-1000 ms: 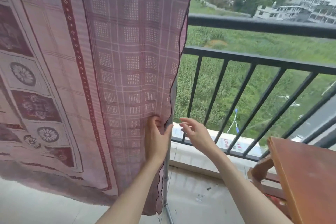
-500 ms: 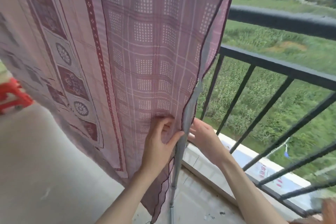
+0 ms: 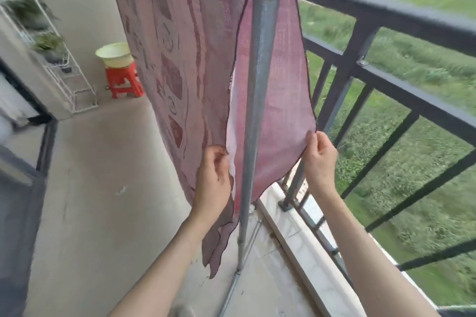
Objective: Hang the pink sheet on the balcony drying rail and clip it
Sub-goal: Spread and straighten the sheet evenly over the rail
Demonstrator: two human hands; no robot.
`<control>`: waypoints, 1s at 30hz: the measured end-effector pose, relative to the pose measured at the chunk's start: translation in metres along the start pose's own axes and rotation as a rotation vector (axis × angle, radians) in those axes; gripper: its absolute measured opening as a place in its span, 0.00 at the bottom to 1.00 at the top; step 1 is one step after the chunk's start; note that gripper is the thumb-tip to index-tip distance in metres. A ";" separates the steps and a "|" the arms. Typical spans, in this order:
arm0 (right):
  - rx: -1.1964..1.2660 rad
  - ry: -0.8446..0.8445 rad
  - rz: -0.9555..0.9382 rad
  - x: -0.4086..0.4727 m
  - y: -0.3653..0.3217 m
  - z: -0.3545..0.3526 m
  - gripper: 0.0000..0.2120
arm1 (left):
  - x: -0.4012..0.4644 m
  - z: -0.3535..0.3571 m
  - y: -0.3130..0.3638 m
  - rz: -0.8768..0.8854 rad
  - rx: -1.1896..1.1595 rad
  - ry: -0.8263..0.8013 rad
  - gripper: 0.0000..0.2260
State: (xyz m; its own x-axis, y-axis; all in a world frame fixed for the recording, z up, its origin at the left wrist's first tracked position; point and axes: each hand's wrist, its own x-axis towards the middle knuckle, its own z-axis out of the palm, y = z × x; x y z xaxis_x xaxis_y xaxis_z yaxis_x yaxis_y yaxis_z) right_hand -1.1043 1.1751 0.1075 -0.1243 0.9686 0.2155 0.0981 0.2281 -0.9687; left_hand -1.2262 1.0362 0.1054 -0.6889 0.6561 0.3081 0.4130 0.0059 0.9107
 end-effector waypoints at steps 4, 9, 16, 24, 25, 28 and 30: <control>0.014 0.070 -0.053 0.004 0.000 -0.004 0.16 | -0.006 0.014 0.002 -0.021 0.059 -0.047 0.07; -0.096 -0.152 -0.107 -0.027 0.035 0.011 0.07 | -0.014 0.028 -0.021 -0.113 0.073 0.020 0.10; -0.193 -0.397 -0.093 -0.024 0.056 0.038 0.16 | -0.008 0.033 -0.035 -0.089 0.101 0.025 0.03; -0.315 -0.440 0.069 -0.034 0.089 0.025 0.23 | -0.012 0.013 -0.051 -0.185 0.033 0.116 0.04; -0.317 -0.429 0.058 -0.037 0.088 0.021 0.23 | -0.012 0.014 -0.054 -0.196 0.035 0.102 0.05; -0.319 -0.450 0.066 -0.047 0.093 0.013 0.21 | -0.017 0.021 -0.061 -0.225 0.077 0.049 0.08; -0.321 -0.469 0.074 -0.055 0.095 0.010 0.20 | -0.023 0.026 -0.065 -0.242 0.098 0.035 0.05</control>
State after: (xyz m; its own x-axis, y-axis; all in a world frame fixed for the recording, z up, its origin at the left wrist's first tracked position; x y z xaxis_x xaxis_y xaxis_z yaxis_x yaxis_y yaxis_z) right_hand -1.0982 1.1424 0.0019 -0.5233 0.8522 -0.0005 0.4089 0.2506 -0.8775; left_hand -1.2219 1.0407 0.0321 -0.7938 0.6006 0.0955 0.2883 0.2334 0.9286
